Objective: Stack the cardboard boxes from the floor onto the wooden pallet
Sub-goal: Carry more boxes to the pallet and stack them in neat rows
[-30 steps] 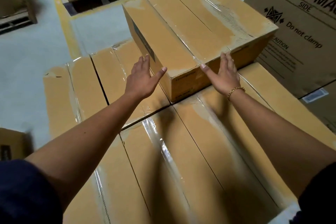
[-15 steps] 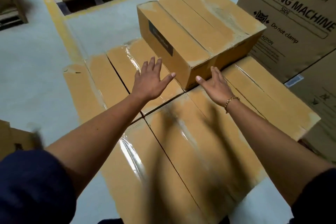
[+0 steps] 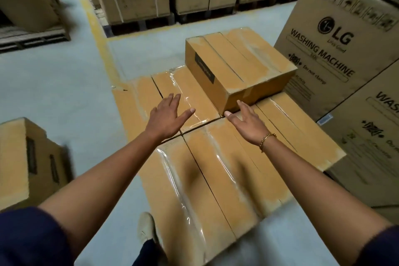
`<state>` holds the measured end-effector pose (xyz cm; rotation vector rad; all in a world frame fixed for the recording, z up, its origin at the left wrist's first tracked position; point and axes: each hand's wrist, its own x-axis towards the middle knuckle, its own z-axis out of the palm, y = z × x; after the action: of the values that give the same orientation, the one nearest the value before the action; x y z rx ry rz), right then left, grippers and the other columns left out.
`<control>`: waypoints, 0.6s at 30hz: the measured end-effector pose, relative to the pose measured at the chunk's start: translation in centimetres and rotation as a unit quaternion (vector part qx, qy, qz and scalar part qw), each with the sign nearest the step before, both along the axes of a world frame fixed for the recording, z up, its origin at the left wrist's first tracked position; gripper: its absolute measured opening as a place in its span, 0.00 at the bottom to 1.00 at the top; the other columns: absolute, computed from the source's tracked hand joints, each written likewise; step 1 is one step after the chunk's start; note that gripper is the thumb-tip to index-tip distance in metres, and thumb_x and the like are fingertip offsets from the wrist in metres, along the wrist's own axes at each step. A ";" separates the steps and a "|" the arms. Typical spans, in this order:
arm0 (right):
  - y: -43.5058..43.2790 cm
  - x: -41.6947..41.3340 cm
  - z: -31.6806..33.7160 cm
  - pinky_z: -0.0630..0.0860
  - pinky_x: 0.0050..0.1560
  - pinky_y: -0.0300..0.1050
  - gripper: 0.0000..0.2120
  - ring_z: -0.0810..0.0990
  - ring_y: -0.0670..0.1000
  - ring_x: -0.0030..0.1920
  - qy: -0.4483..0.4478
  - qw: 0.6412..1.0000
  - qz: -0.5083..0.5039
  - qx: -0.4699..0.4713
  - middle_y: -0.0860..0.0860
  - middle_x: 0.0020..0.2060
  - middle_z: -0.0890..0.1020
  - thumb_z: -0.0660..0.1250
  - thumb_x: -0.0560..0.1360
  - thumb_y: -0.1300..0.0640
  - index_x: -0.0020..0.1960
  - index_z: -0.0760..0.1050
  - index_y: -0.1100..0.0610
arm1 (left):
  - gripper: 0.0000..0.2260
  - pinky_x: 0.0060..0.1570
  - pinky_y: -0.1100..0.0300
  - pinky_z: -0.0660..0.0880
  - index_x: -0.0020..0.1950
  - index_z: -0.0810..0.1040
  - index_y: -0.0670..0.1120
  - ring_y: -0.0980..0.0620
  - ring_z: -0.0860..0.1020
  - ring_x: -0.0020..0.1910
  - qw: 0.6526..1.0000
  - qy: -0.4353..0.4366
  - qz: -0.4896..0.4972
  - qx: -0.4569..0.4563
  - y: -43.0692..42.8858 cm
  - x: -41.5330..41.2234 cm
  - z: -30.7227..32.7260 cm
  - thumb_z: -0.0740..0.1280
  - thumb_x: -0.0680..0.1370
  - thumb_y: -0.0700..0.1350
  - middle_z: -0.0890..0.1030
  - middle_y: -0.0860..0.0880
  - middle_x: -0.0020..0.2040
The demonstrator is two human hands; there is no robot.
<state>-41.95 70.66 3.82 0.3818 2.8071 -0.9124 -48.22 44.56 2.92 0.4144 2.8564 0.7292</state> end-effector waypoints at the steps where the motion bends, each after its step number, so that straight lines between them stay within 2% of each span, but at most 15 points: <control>1: -0.5 0.9 0.7 0.57 0.78 0.63 0.40 0.56 0.55 0.82 0.006 1.000 0.008 -0.011 0.49 0.83 0.54 0.56 0.80 0.30 0.84 0.51 0.48 | 0.37 0.79 0.40 0.54 0.85 0.52 0.51 0.44 0.53 0.83 1.000 0.005 0.008 0.005 -0.6 1.5 0.8 0.52 0.82 0.70 0.52 0.46 0.85; 6: -3.9 4.8 3.1 0.60 0.78 0.59 0.39 0.58 0.56 0.81 0.014 0.996 0.028 -0.078 0.51 0.83 0.56 0.58 0.80 0.31 0.84 0.51 0.47 | 0.37 0.79 0.41 0.55 0.85 0.54 0.51 0.45 0.54 0.83 0.997 0.004 0.066 0.039 -4.9 8.3 3.9 0.54 0.81 0.70 0.54 0.47 0.85; 10: -7.8 6.9 4.3 0.60 0.78 0.56 0.37 0.59 0.54 0.81 0.021 0.989 0.057 -0.132 0.50 0.82 0.58 0.59 0.81 0.34 0.83 0.53 0.49 | 0.41 0.78 0.42 0.59 0.84 0.58 0.51 0.47 0.58 0.82 0.993 -0.003 0.106 0.051 -10.5 12.0 5.5 0.53 0.78 0.74 0.60 0.48 0.84; 12: -10.1 7.5 4.6 0.61 0.77 0.55 0.37 0.61 0.54 0.80 0.017 0.986 0.076 -0.145 0.49 0.82 0.60 0.59 0.81 0.34 0.83 0.54 0.49 | 0.43 0.78 0.42 0.60 0.84 0.58 0.51 0.46 0.59 0.82 0.990 -0.004 0.132 0.052 -13.7 13.7 6.0 0.52 0.76 0.76 0.61 0.48 0.83; 18: -18.7 7.6 5.0 0.64 0.73 0.53 0.36 0.64 0.55 0.78 -0.004 0.979 0.134 -0.154 0.50 0.80 0.63 0.59 0.81 0.35 0.83 0.55 0.50 | 0.39 0.78 0.42 0.59 0.84 0.58 0.50 0.46 0.59 0.82 0.976 -0.009 0.208 0.069 -23.4 17.7 6.3 0.54 0.80 0.72 0.61 0.48 0.83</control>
<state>-34.40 52.00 8.79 -0.0363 2.5632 -1.2435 -30.51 21.13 9.21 -0.1865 2.9148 0.9944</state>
